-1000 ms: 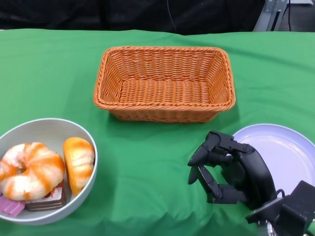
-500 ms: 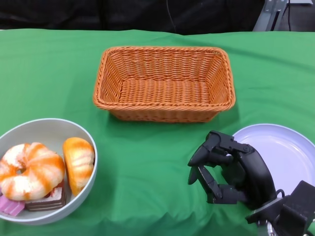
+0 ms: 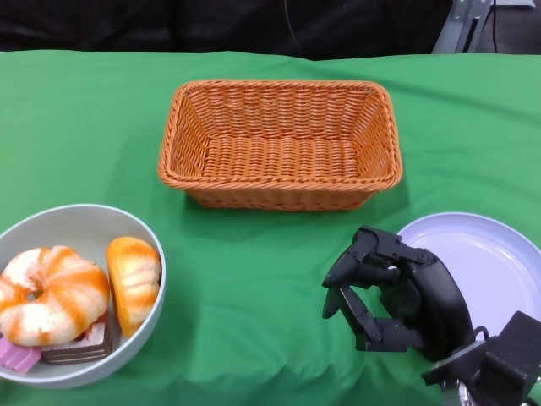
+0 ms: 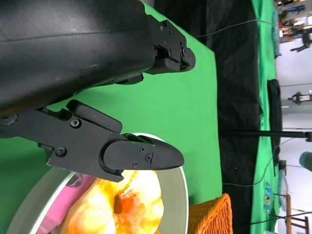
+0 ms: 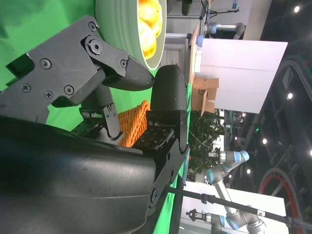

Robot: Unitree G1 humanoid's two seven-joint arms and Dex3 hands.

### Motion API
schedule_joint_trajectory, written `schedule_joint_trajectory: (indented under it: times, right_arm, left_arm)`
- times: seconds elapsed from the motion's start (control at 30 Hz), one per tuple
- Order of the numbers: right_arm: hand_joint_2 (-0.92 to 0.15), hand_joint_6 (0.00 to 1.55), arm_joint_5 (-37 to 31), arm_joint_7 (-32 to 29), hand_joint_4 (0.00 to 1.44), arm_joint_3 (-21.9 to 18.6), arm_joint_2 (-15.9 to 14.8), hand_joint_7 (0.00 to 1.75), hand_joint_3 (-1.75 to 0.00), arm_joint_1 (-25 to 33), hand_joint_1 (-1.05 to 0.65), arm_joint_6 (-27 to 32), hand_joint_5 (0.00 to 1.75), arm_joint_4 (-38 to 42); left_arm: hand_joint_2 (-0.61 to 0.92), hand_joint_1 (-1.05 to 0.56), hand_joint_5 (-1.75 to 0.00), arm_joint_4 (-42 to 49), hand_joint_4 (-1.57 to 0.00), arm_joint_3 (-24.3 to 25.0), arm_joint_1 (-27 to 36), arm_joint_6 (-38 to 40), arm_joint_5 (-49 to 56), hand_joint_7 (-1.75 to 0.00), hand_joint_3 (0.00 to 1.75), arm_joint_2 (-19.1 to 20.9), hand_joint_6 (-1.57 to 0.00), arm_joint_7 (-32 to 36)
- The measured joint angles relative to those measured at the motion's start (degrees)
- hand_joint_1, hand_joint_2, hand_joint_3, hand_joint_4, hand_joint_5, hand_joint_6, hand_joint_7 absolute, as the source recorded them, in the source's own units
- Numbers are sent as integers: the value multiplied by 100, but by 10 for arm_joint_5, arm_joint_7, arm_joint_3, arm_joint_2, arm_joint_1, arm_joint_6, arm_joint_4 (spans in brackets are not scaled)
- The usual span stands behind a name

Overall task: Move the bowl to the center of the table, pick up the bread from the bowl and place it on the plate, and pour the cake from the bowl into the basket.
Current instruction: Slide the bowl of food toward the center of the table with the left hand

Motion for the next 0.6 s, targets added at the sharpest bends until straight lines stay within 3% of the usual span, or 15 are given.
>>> schedule_joint_trajectory:
  times: [0.13,0.2,0.6]
  right_arm:
    - [-50,76,0,-1,81,0,0,128,-114,0,-7,0,149,0]
    - [-50,76,0,0,81,0,0,128,-114,0,-8,0,149,0]
    - [-48,76,1,2,81,0,0,129,-117,0,-7,-1,150,-2]
  left_arm:
    - [92,-56,-2,-4,-16,-5,1,17,-1,0,36,-1,-15,0]
    - [92,-54,0,-12,-8,-8,3,36,-1,0,43,-1,-9,-2]
    - [92,-58,0,-104,0,-31,29,203,-8,0,52,6,0,-37]
